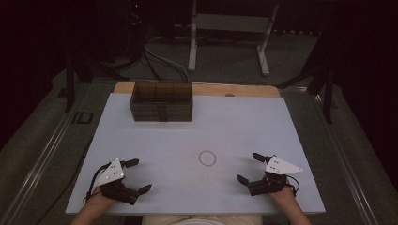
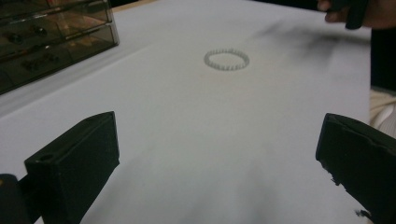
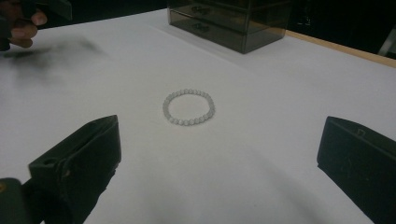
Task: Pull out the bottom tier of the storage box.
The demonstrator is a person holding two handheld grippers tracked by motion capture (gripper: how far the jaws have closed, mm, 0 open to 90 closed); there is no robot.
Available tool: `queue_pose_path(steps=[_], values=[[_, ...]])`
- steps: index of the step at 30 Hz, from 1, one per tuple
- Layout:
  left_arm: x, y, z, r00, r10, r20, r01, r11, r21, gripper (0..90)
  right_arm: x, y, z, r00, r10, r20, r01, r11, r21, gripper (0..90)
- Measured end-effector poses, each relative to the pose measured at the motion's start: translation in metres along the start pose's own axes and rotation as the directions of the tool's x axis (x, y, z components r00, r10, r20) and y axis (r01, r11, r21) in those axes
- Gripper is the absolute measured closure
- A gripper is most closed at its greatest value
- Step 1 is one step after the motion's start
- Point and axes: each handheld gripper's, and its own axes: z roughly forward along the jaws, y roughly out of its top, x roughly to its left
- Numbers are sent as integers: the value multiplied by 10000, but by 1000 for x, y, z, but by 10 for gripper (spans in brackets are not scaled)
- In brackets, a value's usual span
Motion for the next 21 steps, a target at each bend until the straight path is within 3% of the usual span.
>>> queue_pose_path(steps=[5, 14, 21], values=[[-3, 10, 2, 9992, 339, 190, -341, 9994, 83, 9, -1, 0, 1, 10000, 78, 30, -78, 10000, 24, 0], [4, 31, 1, 9957, 882, 296, -884, 9961, 75, 9, 0, 1, 0, 10000, 86, -16, -86, 9999, -112, 0], [10, 39, 3, 9976, 689, 114, -688, 9976, -123, 9, 0, 1, -1, 10000, 34, -52, -35, 9999, -136, 0]])
